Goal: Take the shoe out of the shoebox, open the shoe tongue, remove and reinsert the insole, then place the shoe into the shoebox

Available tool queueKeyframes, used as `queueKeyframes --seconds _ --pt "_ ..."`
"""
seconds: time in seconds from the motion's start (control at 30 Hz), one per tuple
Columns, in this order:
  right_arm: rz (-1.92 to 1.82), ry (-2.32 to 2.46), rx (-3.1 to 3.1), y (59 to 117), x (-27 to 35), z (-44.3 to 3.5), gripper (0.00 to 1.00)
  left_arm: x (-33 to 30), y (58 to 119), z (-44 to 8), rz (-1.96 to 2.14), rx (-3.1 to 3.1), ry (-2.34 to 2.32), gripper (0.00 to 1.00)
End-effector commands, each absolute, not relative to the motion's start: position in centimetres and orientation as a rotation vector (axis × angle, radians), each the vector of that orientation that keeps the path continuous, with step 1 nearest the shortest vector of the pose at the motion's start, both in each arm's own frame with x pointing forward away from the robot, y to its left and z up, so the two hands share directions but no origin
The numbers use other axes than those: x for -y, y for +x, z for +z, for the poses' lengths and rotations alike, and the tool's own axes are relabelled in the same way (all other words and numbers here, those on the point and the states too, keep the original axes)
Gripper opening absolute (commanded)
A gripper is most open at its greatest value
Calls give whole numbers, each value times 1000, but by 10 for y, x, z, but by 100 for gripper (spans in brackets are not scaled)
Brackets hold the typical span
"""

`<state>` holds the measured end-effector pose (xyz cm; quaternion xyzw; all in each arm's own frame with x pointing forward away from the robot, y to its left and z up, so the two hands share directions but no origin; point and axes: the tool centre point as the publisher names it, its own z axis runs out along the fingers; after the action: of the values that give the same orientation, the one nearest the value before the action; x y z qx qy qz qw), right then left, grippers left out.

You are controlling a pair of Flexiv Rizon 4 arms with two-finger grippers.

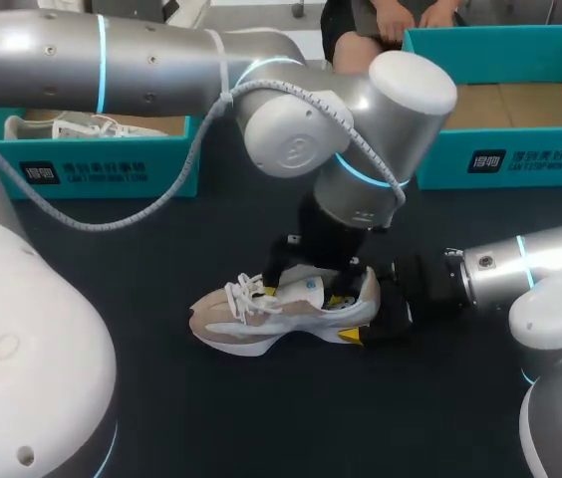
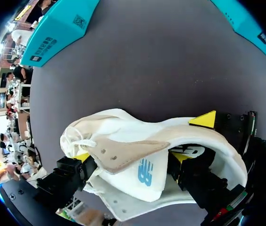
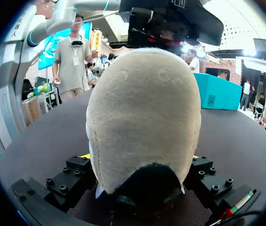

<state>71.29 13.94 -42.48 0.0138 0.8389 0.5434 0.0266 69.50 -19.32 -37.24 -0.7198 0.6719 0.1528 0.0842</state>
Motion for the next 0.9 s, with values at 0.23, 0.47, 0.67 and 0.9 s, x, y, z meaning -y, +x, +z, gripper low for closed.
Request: queueKeyframes --seconds 0.23,0.47,0.67,0.9 --pt "1674 44 -2595 712 -142 -427 0 171 688 -357 421 -1939 -2195 42" --pt "1674 44 -2595 712 -142 -427 0 157 682 -338 365 -1964 -2241 17" --pt "1674 44 -2595 712 -142 -427 0 144 678 -329 347 -1962 -2263 0" --pt "1674 44 -2595 712 -142 -427 0 127 671 -326 330 -1975 -2245 0"
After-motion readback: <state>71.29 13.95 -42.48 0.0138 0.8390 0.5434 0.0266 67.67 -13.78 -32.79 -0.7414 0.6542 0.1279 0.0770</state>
